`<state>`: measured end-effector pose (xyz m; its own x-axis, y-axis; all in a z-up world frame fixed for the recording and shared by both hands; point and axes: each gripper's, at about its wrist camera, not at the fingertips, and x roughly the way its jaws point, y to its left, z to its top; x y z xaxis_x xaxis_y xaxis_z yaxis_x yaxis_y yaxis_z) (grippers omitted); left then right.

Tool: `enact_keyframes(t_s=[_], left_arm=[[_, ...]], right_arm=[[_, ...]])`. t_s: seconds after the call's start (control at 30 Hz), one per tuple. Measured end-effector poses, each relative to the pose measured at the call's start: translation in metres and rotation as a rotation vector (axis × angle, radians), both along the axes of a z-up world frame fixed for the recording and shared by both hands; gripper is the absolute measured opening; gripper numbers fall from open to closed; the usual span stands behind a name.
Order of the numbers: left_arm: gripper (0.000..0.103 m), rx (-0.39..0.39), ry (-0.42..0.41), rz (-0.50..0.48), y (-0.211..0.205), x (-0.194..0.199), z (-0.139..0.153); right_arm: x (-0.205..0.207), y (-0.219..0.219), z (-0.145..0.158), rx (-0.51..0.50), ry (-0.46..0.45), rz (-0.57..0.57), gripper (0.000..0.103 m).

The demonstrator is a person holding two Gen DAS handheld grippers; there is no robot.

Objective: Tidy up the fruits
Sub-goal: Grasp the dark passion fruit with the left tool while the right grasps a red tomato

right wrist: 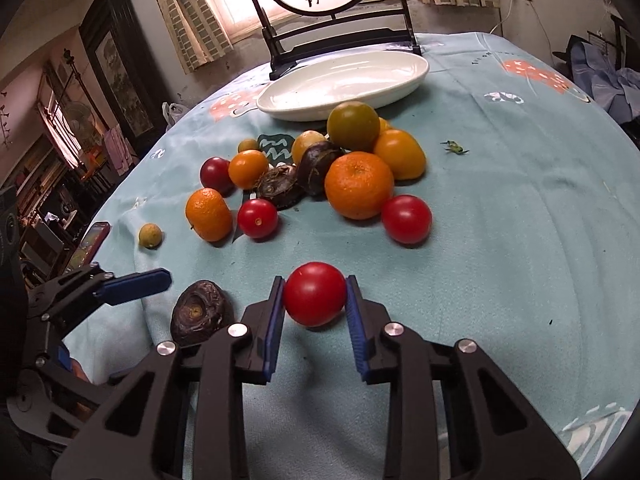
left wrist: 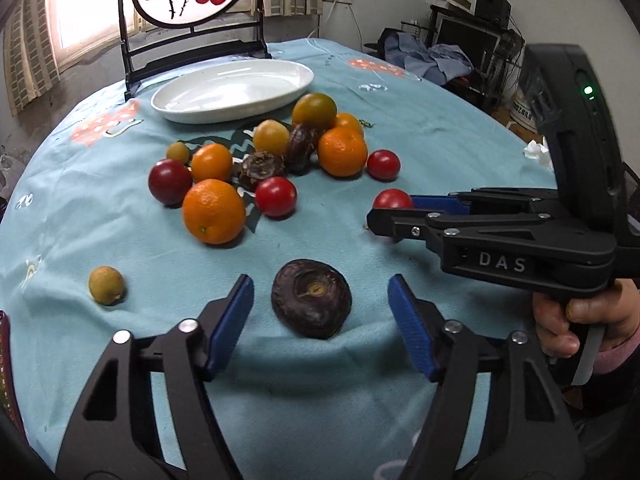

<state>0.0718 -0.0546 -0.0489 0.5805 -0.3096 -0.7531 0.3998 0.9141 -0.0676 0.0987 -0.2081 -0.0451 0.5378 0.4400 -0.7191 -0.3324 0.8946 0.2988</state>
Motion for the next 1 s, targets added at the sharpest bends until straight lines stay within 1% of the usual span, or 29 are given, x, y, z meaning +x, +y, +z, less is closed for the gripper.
enact_keyframes(t_s=[0.07,0.13,0.23,0.4,0.57,0.7,0.8,0.9,1.0], left_arm=[[0.065,0.019,0.017,0.01,-0.002,0.003,-0.004],[0.055,0.026,0.035,0.015,-0.002,0.006,-0.007],[0.047,0.046,0.066,0.027,-0.004,0.009,-0.012],[0.045,0.081,0.05,0.027,-0.009,0.008,-0.014],[0.045,0.042,0.06,0.017,-0.003,0.012,-0.011],[0.045,-0.031,0.042,-0.005,0.008,0.019,0.009],[0.045,-0.084,0.026,-0.01,0.018,0.042,0.033],[0.045,-0.104,0.001,0.02,0.027,0.085,0.058],[0.045,-0.094,-0.008,0.062,0.031,0.139,0.074]], right_arm=[[0.0,0.0,0.0,0.003,-0.005,0.002,0.03],[0.0,-0.002,0.001,0.014,-0.007,0.001,0.03],[0.0,-0.003,0.001,0.031,-0.007,0.001,0.03],[-0.001,-0.005,0.002,0.039,-0.014,0.005,0.03],[-0.001,-0.005,0.003,0.045,-0.017,0.008,0.03],[0.008,-0.005,0.018,0.027,-0.048,0.014,0.03],[0.037,-0.006,0.039,0.03,-0.081,0.012,0.03],[0.082,-0.003,0.057,0.001,-0.119,-0.017,0.03],[0.139,0.004,0.063,-0.019,-0.094,-0.023,0.03]])
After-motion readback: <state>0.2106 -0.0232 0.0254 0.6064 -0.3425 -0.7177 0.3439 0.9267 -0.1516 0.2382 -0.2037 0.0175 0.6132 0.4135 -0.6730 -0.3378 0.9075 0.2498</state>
